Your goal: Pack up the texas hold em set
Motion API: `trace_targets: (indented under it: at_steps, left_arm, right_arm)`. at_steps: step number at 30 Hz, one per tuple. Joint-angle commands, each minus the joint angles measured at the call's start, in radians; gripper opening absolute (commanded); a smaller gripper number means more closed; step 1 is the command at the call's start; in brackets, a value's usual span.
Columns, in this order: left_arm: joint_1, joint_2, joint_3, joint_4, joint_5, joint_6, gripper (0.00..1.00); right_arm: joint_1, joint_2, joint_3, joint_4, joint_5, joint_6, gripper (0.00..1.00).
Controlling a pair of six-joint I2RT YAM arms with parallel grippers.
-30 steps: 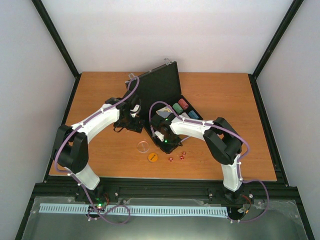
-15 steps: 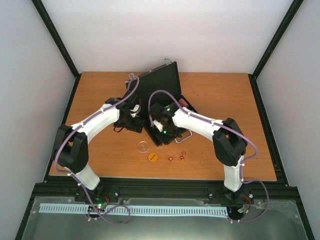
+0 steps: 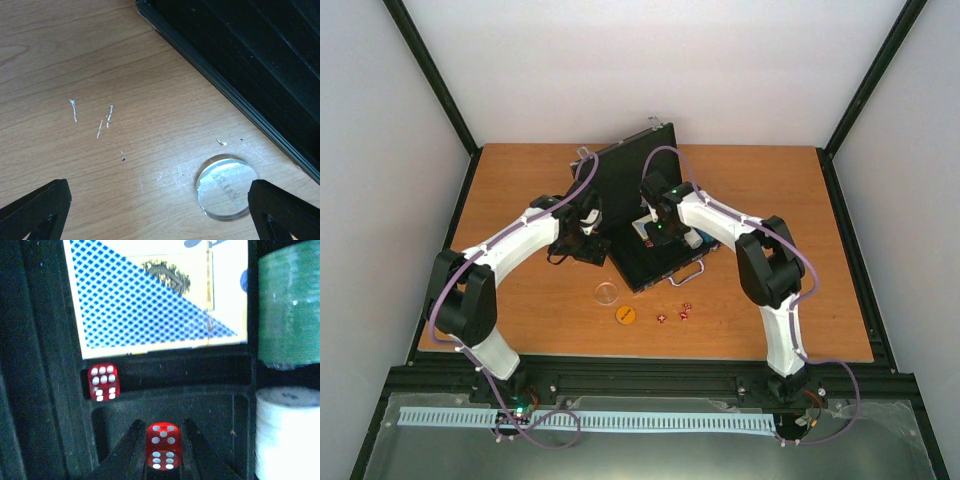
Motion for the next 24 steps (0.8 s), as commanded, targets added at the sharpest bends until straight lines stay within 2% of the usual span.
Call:
trace_targets:
  at_steps: [1,20,22,24]
  left_arm:
    - [0.004,-0.005,0.017,0.011,0.004,0.009,1.0]
    - [0.004,0.01,0.014,0.014,0.004,0.009,1.0]
    - [0.004,0.011,0.016,0.014,0.005,0.009,1.0]
    - [0.004,0.013,0.017,0.014,0.005,0.009,1.0]
  right_arm:
    - [-0.013,0.047,0.042,0.096,0.013,0.02,0.05]
    - [-0.024,0.136,0.079,0.128,-0.047,0.045,0.06]
    - [-0.024,0.141,0.09,0.119,-0.041,0.046,0.12]
    - [-0.024,0.139,0.093,0.12,-0.036,0.047,0.27]
